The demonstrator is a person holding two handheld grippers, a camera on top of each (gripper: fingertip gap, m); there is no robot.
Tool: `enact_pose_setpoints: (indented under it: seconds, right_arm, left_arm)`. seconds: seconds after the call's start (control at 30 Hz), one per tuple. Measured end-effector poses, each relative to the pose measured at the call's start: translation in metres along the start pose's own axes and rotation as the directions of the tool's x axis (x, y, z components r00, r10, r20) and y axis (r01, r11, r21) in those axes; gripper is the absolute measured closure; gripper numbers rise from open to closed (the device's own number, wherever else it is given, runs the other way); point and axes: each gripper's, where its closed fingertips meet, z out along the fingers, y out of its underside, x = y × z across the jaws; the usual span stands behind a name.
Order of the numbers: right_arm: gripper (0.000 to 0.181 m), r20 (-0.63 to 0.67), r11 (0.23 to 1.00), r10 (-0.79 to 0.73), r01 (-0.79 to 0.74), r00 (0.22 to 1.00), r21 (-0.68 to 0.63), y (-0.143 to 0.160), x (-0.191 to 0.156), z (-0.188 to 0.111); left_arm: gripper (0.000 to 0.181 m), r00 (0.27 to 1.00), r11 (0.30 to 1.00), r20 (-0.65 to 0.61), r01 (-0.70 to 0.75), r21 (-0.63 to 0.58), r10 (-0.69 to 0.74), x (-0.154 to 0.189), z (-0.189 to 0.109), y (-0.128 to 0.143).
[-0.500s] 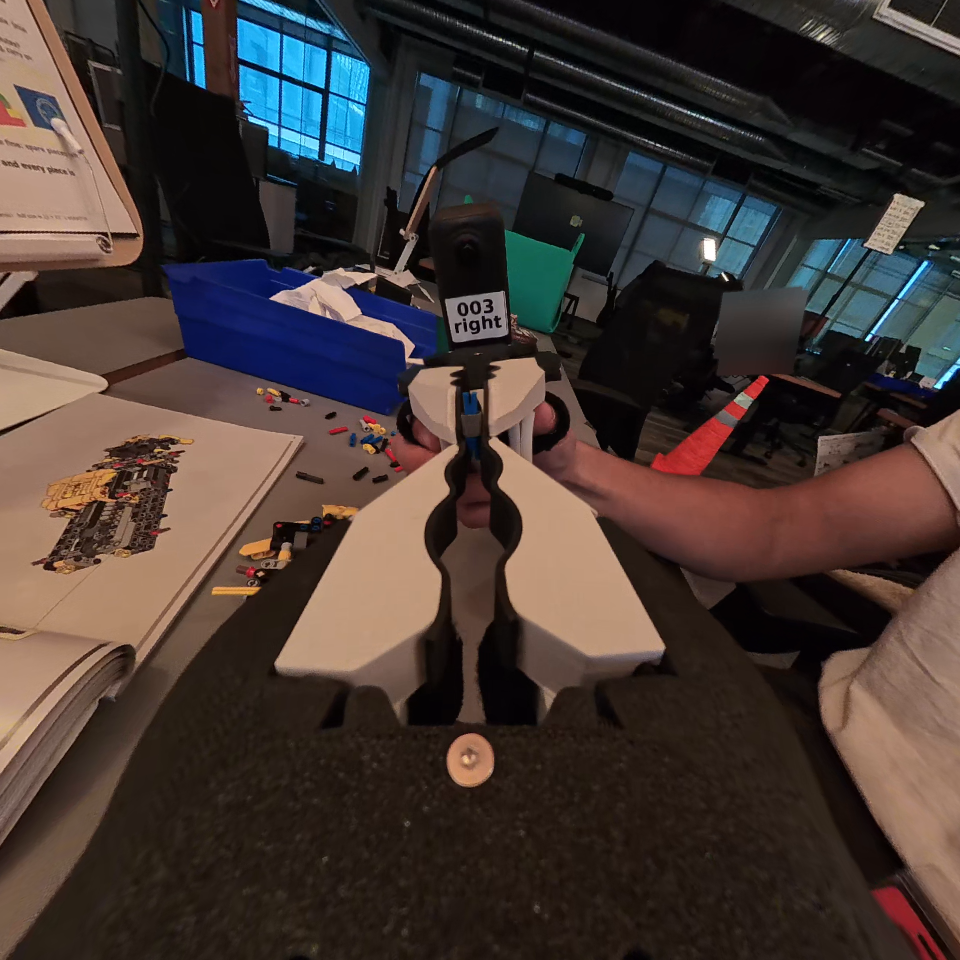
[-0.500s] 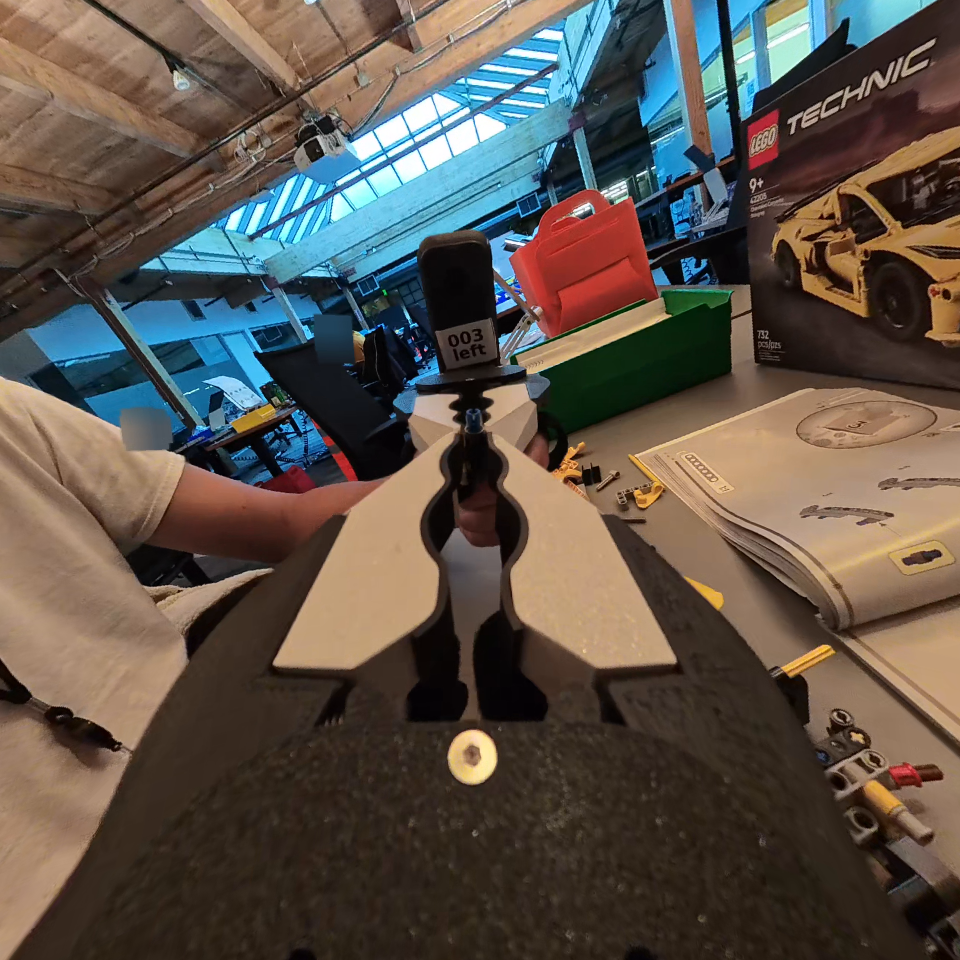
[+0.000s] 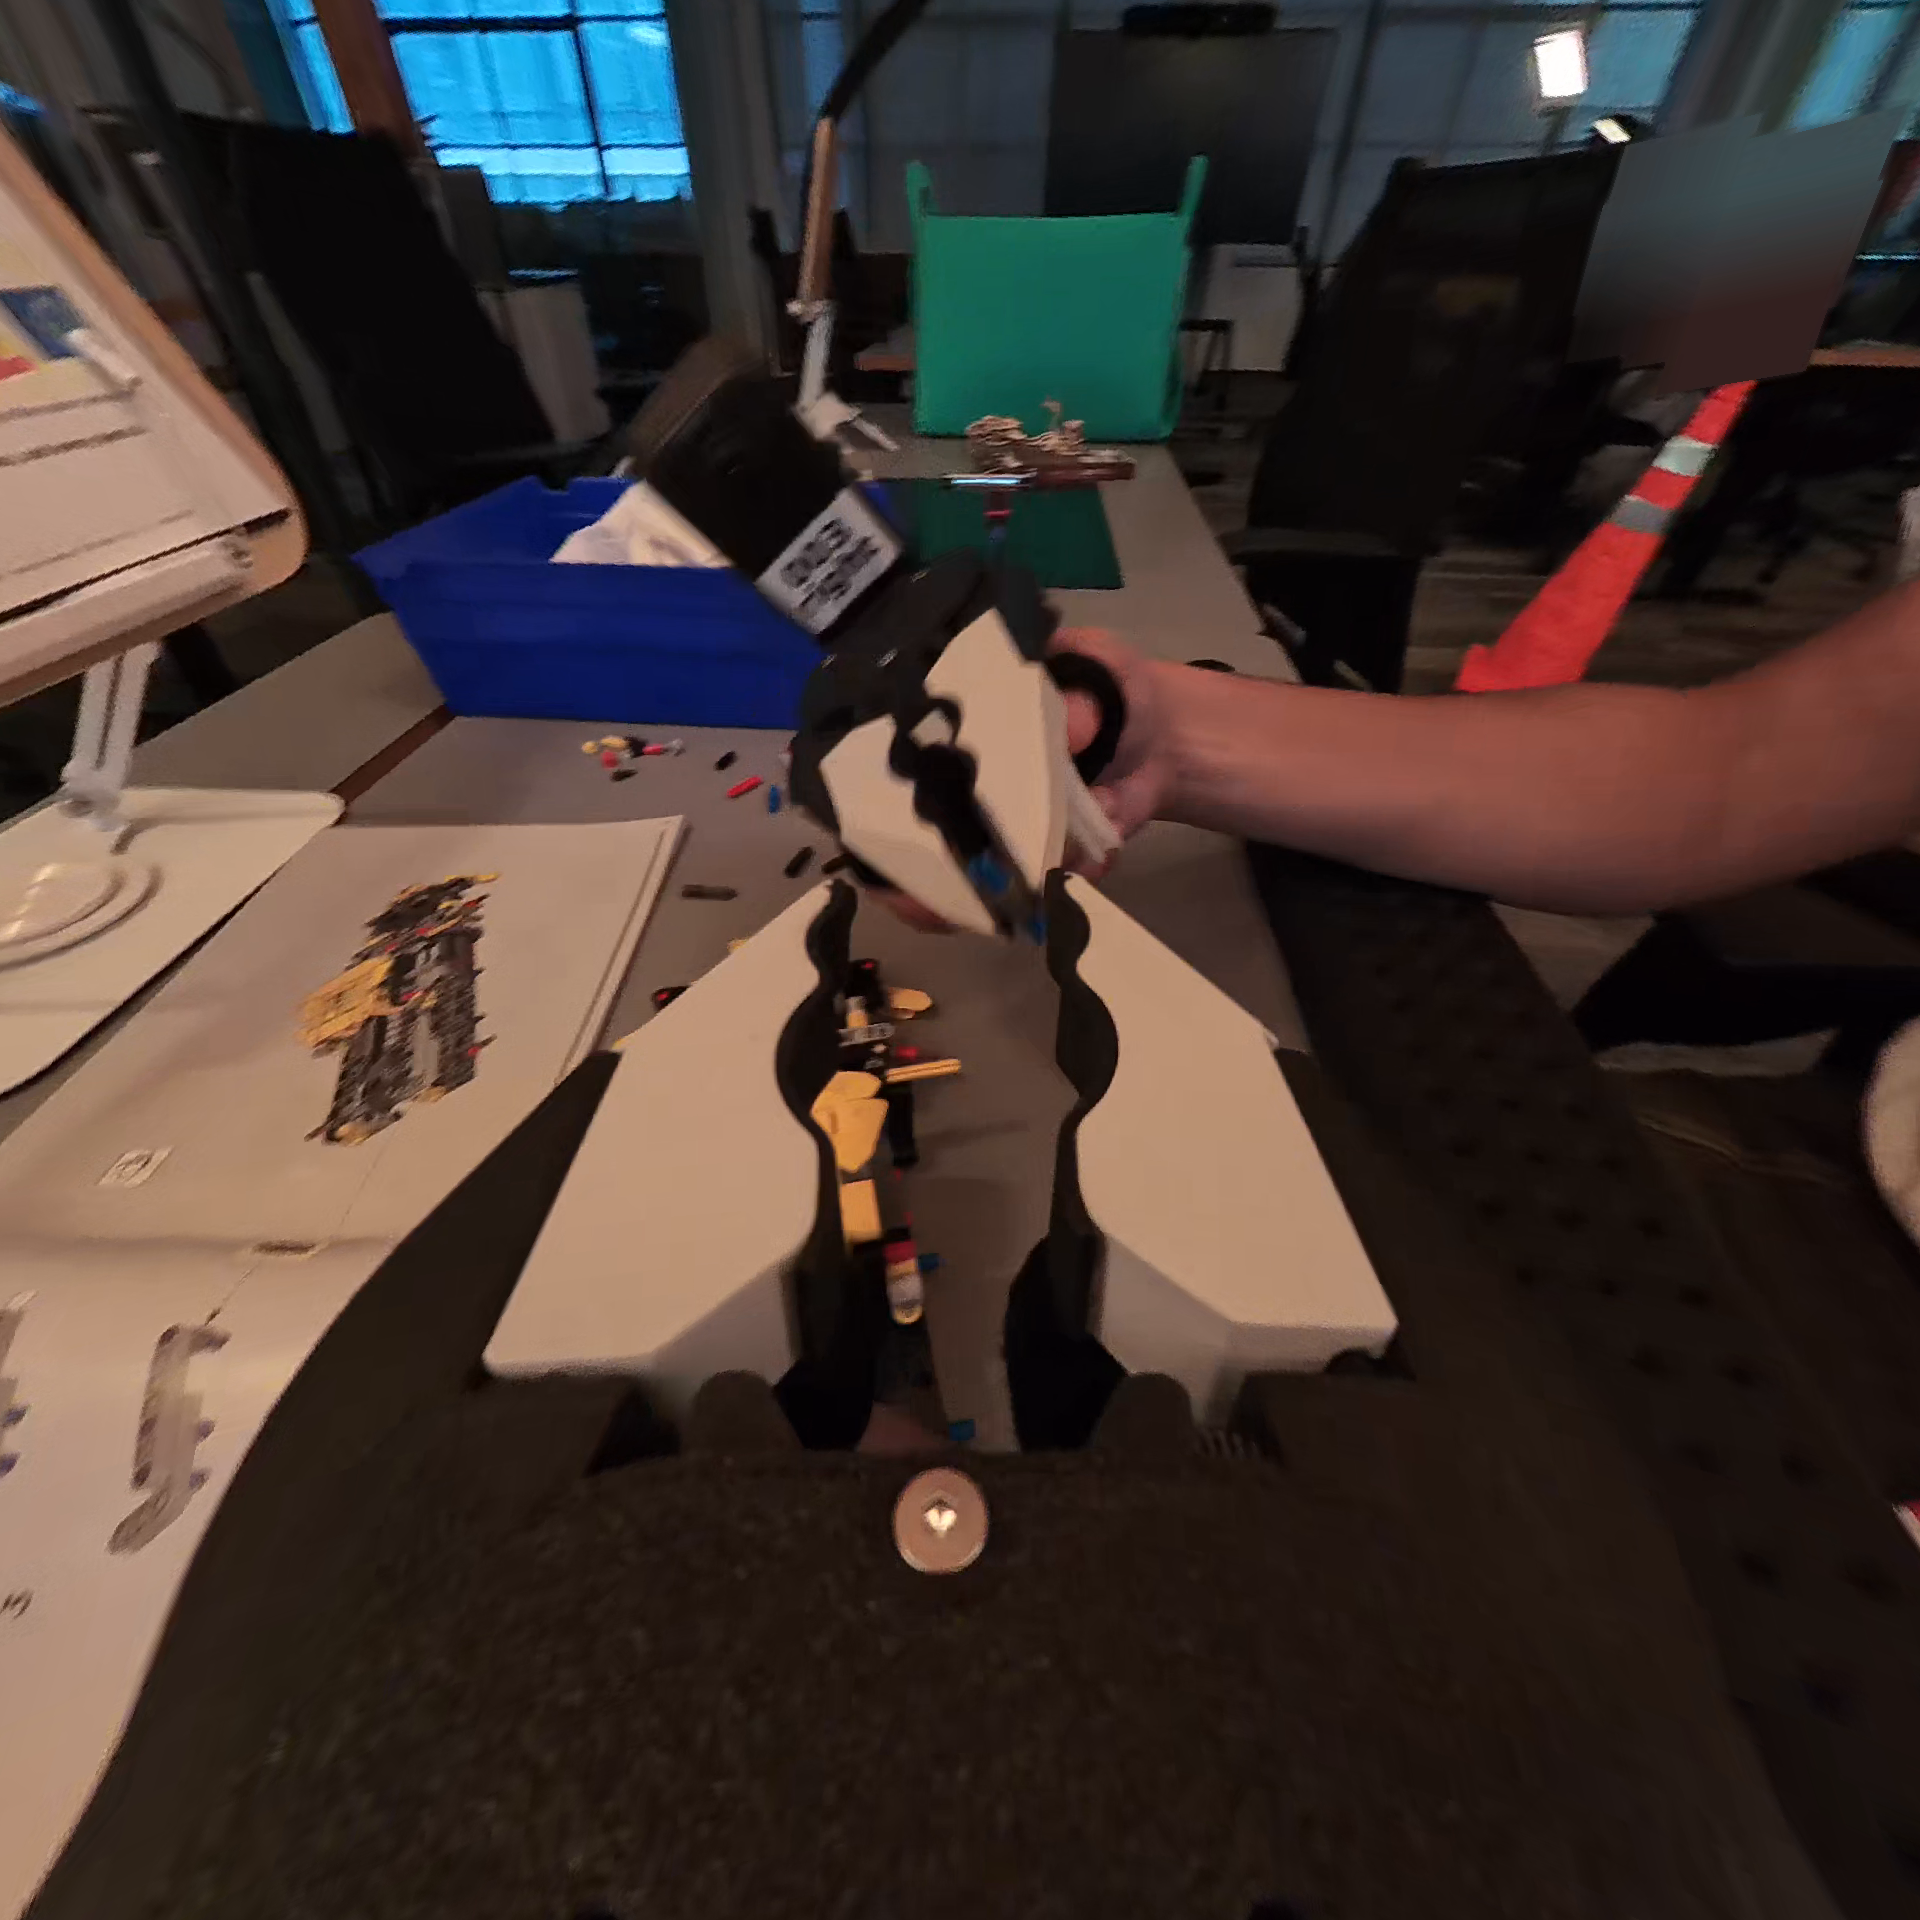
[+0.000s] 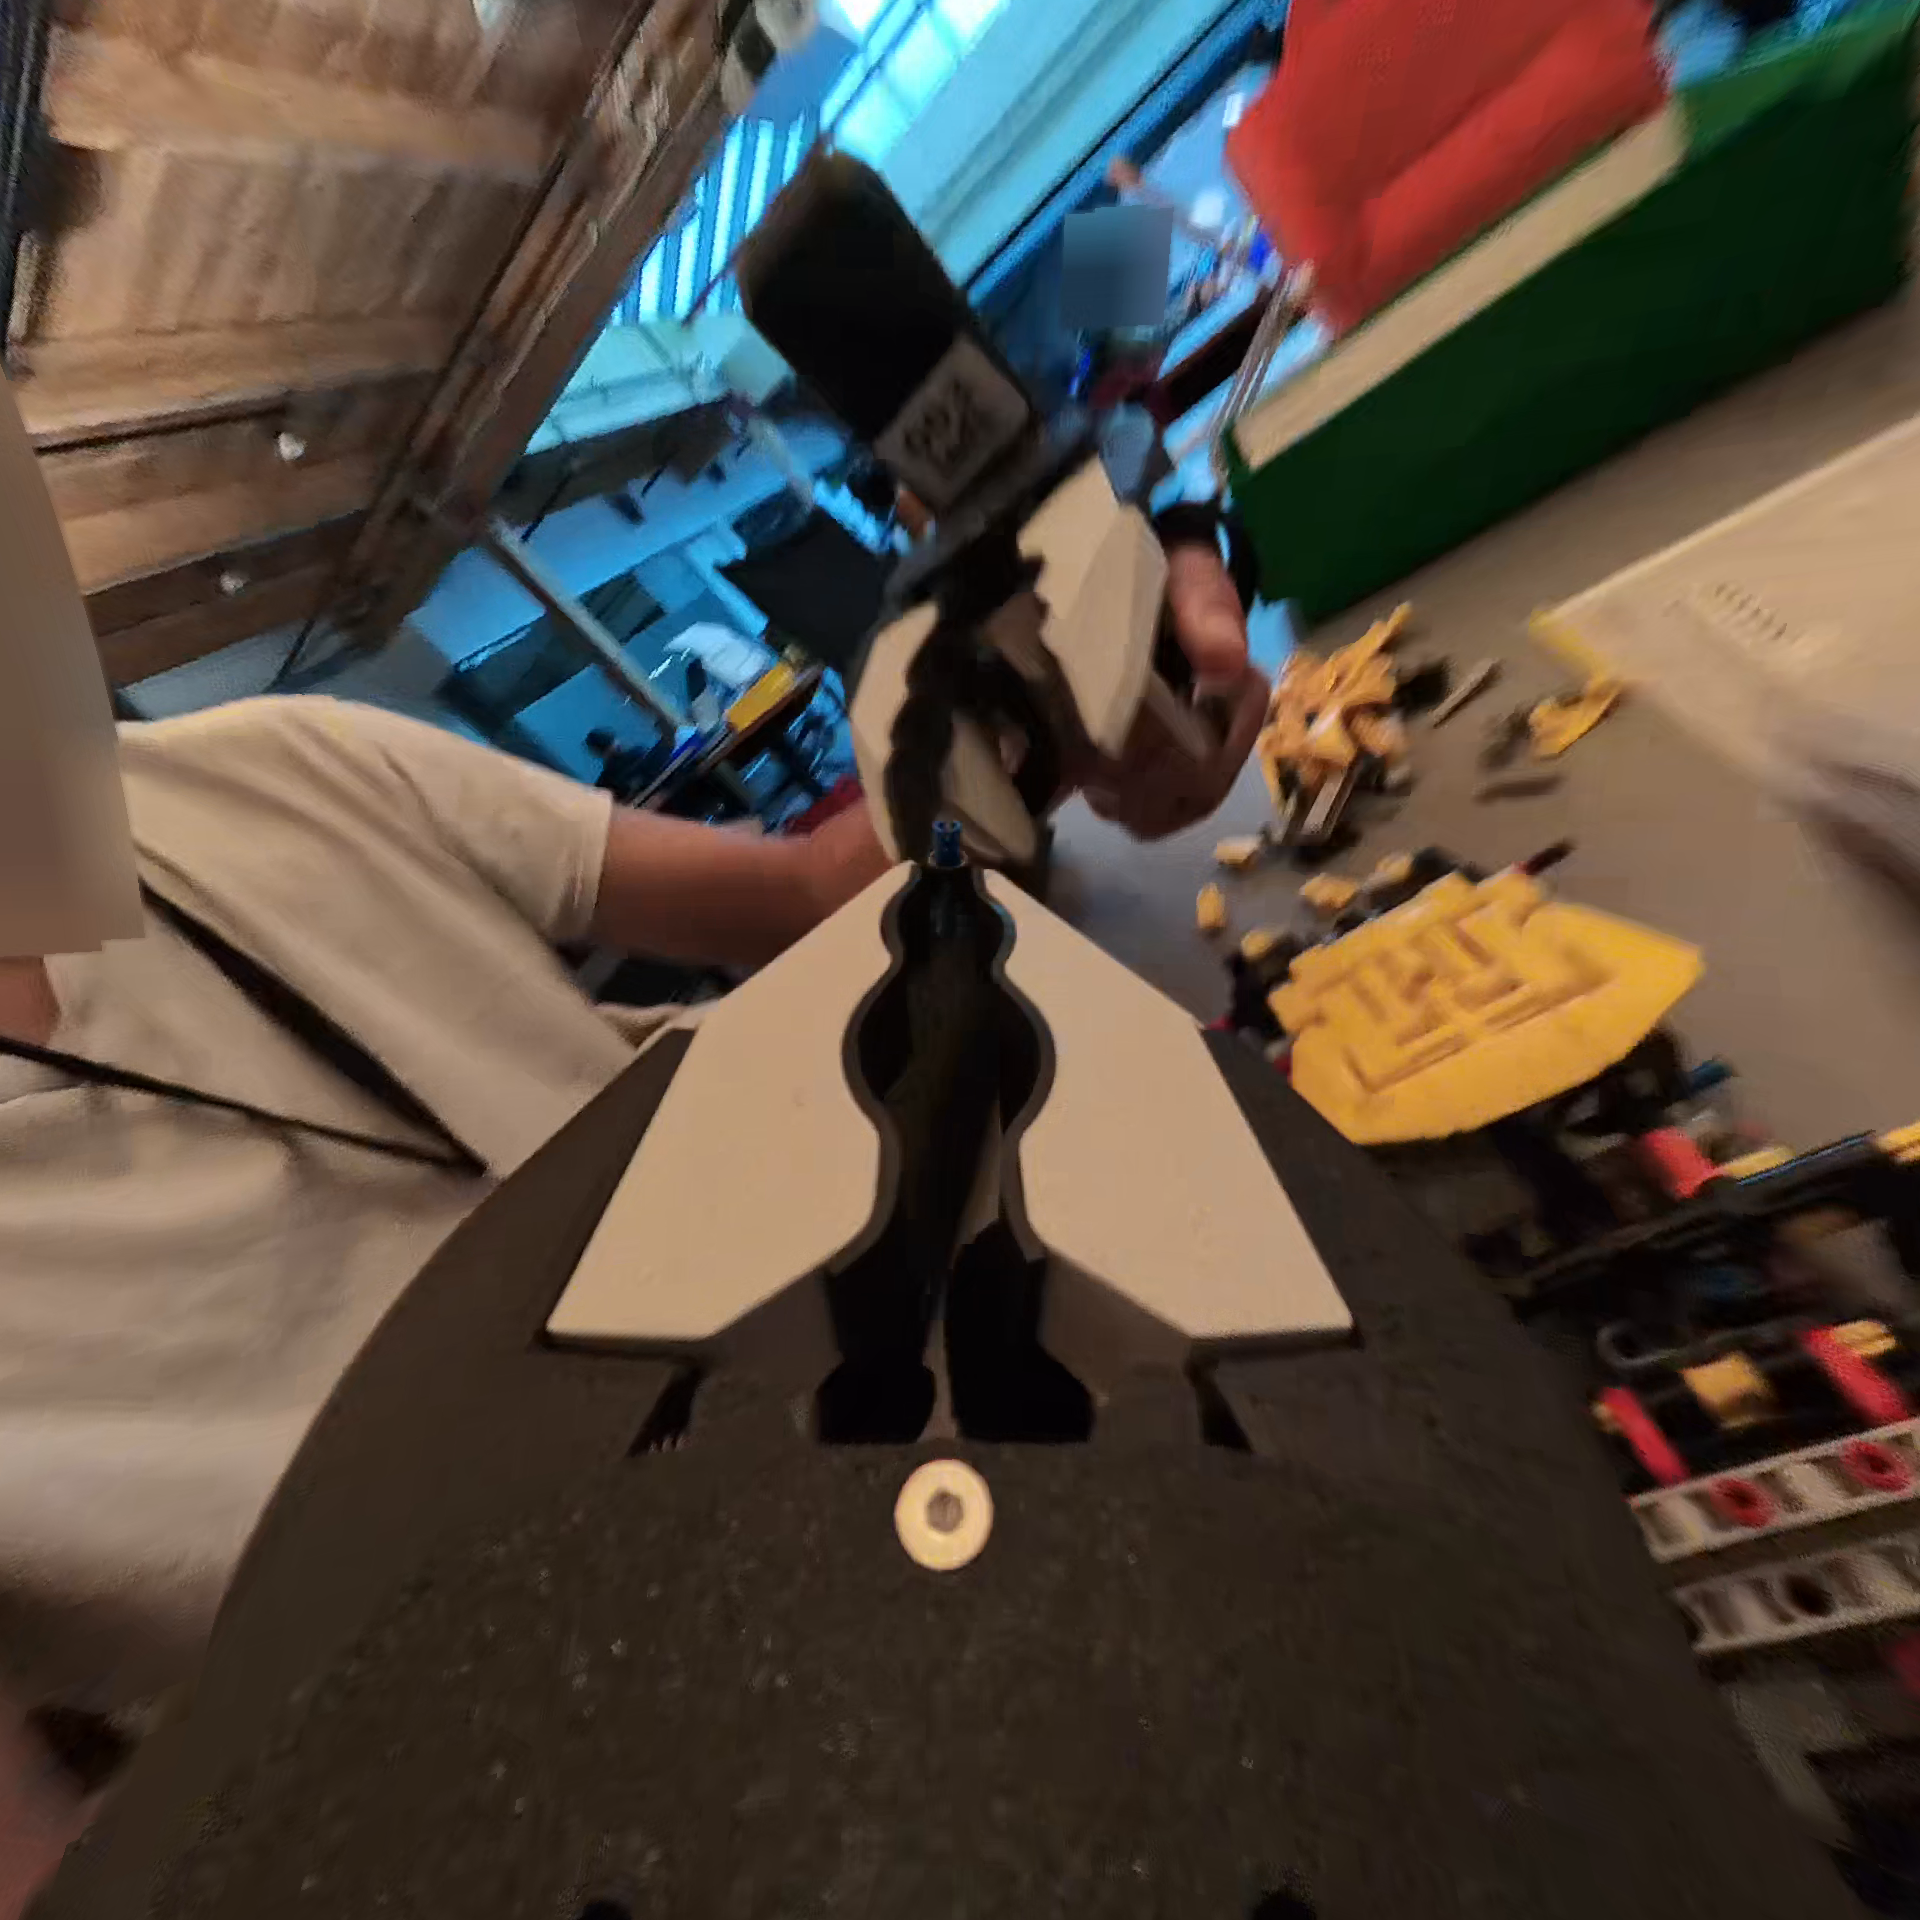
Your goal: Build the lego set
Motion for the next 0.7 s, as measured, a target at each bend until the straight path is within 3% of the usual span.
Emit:
enact_pose_setpoints:
  seconds: [0.13, 0.23, 0.4, 0.5, 0.7]
  right_arm:
    - [0.175, 0.087, 0.991, 0.047, -0.036, 0.995, -0.132, 0.024, -0.009, 0.01]
    - [0.175, 0.163, 0.983, 0.035, -0.004, 0.986, -0.185, 0.033, -0.025, 0.014]
    - [0.175, 0.164, 0.977, 0.024, 0.012, 0.986, -0.214, 0.038, -0.028, 0.018]
    - [0.175, 0.166, 0.979, 0.03, 0.005, 0.986, -0.206, 0.036, -0.028, 0.017]
    - [0.175, 0.152, 0.98, -0.001, 0.031, 0.988, -0.196, 0.034, -0.027, 0.015]
  left_arm:
    - [0.157, 0.982, 0.999, -0.19, 0.027, 0.021, -0.023, 0.034, -0.003, -0.006]
    - [0.164, 0.975, 1.0, -0.221, 0.012, -0.025, -0.017, 0.042, -0.002, 0.002]
    - [0.165, 0.957, 0.996, -0.284, 0.047, -0.072, -0.066, 0.051, -0.002, 0.009]
    - [0.176, 0.948, 0.996, -0.311, 0.053, -0.07, -0.072, 0.055, -0.003, 0.01]
    - [0.177, 0.952, 0.997, -0.3, 0.042, -0.068, -0.061, 0.054, -0.003, 0.008]
